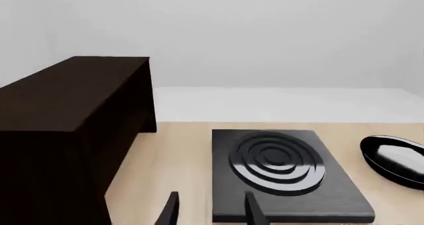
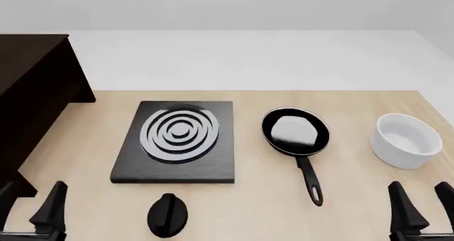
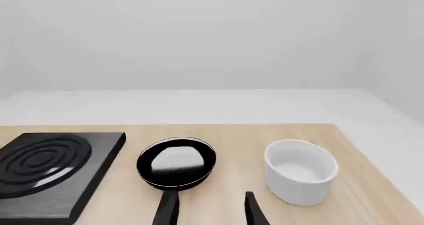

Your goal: Put the frying pan on the cabinet shelf.

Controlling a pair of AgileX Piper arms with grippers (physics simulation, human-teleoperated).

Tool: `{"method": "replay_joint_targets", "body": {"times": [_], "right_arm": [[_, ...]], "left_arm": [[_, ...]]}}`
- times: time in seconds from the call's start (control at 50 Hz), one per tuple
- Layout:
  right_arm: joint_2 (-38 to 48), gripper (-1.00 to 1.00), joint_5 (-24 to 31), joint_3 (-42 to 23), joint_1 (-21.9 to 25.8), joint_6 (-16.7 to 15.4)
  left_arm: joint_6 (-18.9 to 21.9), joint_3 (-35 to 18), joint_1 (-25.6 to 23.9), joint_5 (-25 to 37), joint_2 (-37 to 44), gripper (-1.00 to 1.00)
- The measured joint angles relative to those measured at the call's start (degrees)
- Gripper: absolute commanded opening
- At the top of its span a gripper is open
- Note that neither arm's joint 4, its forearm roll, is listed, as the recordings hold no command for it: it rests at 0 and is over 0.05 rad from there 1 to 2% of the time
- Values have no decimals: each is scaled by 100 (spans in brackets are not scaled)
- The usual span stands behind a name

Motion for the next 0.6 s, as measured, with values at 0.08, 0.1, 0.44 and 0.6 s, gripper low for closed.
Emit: {"method": "replay_joint_targets", "body": {"times": [0.08,0.1,0.44,0.6], "right_arm": [[-2,100,82,-148,-144,62],[-2,100,114,-193,-191,98],[508,100,926,-1296,-284,-211],[1104,100,1337,-2039,-150,-430]], "left_arm": [[-123,-118,-23,128,69,100],[-147,-181,-29,200,70,100],[-113,-1632,-439,1473,358,100],[31,-2134,-628,1851,472,100]]}}
